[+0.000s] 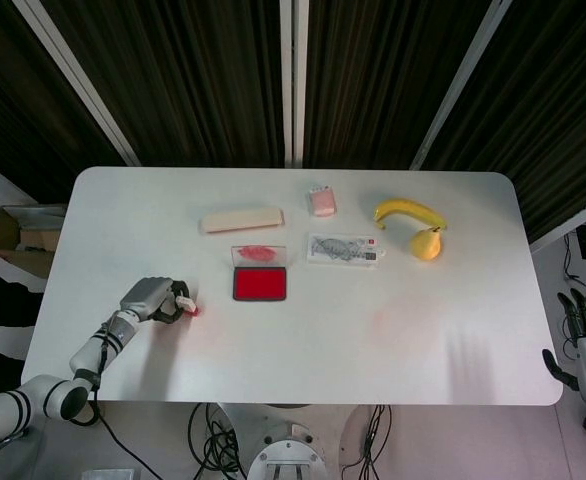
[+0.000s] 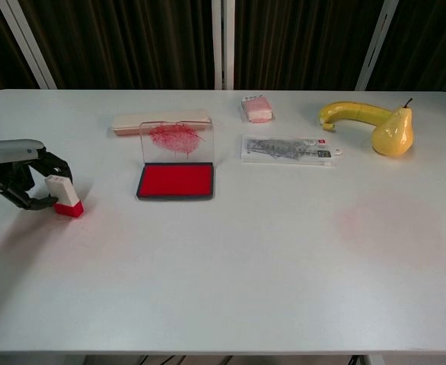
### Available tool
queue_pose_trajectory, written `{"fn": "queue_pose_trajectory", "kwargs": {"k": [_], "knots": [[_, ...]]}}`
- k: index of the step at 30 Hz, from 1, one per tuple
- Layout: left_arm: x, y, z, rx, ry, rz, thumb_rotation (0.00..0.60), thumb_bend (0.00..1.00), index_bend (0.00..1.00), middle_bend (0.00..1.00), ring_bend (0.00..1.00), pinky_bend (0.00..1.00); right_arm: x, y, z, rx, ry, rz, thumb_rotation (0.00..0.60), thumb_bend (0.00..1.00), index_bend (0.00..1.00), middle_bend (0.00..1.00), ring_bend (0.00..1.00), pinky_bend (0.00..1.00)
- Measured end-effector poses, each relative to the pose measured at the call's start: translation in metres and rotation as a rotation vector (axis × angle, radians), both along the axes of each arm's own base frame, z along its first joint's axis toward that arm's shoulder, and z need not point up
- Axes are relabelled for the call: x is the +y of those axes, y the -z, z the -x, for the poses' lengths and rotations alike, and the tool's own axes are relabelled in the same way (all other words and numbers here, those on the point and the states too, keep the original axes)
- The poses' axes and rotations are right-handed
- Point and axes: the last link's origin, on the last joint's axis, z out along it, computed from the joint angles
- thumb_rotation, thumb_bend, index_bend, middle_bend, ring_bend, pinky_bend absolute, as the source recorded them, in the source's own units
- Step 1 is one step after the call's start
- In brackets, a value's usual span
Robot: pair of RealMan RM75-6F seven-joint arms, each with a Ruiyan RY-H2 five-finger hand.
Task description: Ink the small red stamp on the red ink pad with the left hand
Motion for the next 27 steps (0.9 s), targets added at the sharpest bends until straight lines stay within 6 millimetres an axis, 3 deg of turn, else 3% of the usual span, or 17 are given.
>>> {"fn": "queue_pose_trajectory", "kwargs": {"k": [15, 27], "knots": [[-0.003, -0.009, -0.002, -0.008, 0.024, 0.014, 0.6, 0.49, 0.34, 0.38, 0.96, 1.0, 0.0, 0.0, -0.001, -0.003, -0.006, 0.005, 0.6, 0.23, 0.0, 0.0, 0.0, 0.0], [-0.011, -0.022, -0.004, -0.01, 0.043, 0.02, 0.6, 0.49, 0.34, 0.36, 0.96, 1.0, 0.0, 0.0, -0.001, -0.003, -0.007, 0.006, 0.6, 0.23, 0.0, 0.0, 0.0, 0.0]]}}
